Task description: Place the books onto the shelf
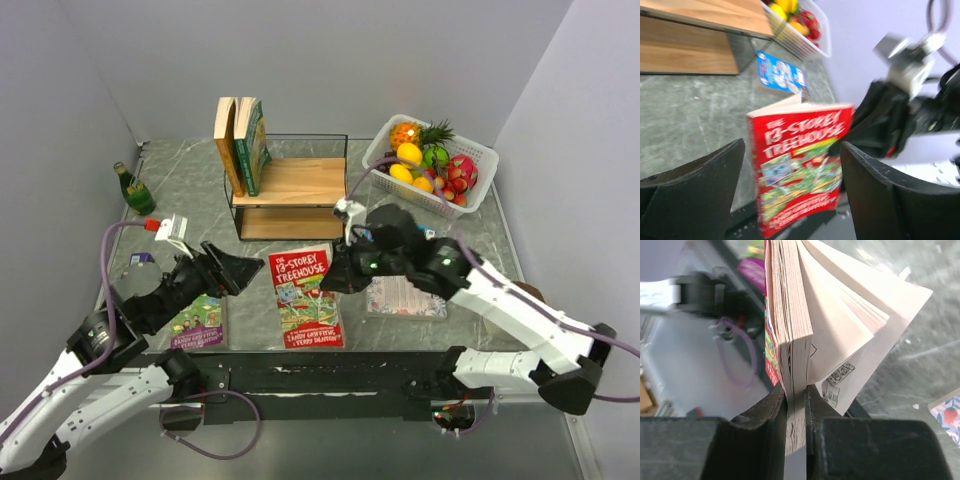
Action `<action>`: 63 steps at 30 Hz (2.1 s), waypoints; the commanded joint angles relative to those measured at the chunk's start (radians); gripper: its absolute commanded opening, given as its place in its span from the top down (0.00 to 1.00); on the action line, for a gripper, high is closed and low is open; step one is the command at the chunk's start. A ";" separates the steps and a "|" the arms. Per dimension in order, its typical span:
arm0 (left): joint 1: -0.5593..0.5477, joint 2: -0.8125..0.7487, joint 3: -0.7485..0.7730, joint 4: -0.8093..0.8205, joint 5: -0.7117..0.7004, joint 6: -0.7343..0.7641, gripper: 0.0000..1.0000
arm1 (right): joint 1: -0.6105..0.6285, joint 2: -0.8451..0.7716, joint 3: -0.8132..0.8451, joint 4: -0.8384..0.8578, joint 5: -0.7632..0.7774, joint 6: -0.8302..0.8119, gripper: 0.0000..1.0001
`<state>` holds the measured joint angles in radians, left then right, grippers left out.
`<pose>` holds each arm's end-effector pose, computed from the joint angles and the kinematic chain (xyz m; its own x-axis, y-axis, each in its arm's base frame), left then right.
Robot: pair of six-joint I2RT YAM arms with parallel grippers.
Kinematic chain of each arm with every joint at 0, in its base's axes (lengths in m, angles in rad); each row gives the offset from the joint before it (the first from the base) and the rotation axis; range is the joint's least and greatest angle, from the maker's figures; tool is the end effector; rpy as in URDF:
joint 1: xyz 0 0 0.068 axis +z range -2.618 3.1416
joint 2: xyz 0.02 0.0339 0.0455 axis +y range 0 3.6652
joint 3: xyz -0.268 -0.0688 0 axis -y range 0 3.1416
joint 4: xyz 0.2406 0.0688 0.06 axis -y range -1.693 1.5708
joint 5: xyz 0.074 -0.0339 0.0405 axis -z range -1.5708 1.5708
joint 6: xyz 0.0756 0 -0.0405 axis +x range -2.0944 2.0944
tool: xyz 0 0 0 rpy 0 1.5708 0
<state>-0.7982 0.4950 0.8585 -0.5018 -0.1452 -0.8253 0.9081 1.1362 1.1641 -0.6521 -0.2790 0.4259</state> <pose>0.1021 -0.0891 0.3619 -0.5124 -0.5159 -0.6865 0.3421 0.6106 -0.7142 0.1466 0.2217 0.3376 -0.6974 -0.2480 -0.6724 -0.6668 0.5685 0.4818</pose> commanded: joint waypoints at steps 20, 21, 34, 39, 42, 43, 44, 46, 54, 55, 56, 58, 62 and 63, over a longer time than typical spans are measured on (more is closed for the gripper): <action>-0.003 -0.004 0.077 0.180 0.530 0.120 0.15 | -0.023 -0.047 0.353 -0.192 -0.440 -0.180 1.00; -0.003 0.004 0.073 0.183 0.533 0.120 0.15 | -0.025 -0.046 0.358 -0.192 -0.445 -0.182 1.00; -0.001 0.027 0.034 0.224 0.565 0.134 0.19 | -0.026 -0.032 0.450 -0.247 -0.474 -0.211 1.00; -0.001 0.033 0.024 0.308 0.653 0.130 0.35 | -0.026 -0.029 0.431 -0.247 -0.493 -0.231 1.00; -0.002 0.051 0.033 0.348 0.720 0.127 0.42 | -0.025 -0.032 0.425 -0.245 -0.505 -0.239 1.00; -0.003 0.056 0.031 0.365 0.746 0.124 0.46 | -0.025 -0.030 0.422 -0.247 -0.508 -0.240 1.00; -0.003 0.062 0.028 0.380 0.766 0.120 0.48 | -0.025 -0.030 0.421 -0.247 -0.511 -0.242 1.00; -0.002 0.076 0.016 0.432 0.828 0.103 0.60 | -0.025 -0.032 0.416 -0.247 -0.514 -0.245 1.00; -0.003 0.096 0.039 0.415 0.819 0.133 0.99 | -0.023 -0.033 0.428 -0.259 -0.402 -0.240 0.98; -0.003 0.087 0.059 0.398 0.726 0.143 0.99 | -0.025 -0.039 0.445 -0.259 -0.356 -0.233 0.73; -0.003 0.079 0.069 0.373 0.676 0.153 0.99 | -0.025 -0.044 0.453 -0.259 -0.295 -0.224 0.56; -0.003 0.076 0.127 0.332 0.542 0.190 0.99 | -0.025 -0.047 0.491 -0.264 -0.076 -0.179 0.28; -0.003 0.186 0.322 0.177 0.150 0.268 0.99 | -0.031 -0.040 0.551 -0.265 0.303 -0.061 0.00; -0.003 0.259 0.373 0.116 0.104 0.293 0.99 | -0.035 -0.036 0.563 -0.267 0.434 -0.041 0.00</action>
<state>-0.8021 0.6300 1.0153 -0.3092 0.3412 -0.6281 0.8867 1.1080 1.6344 -0.9607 -0.3138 0.2703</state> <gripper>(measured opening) 0.210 0.993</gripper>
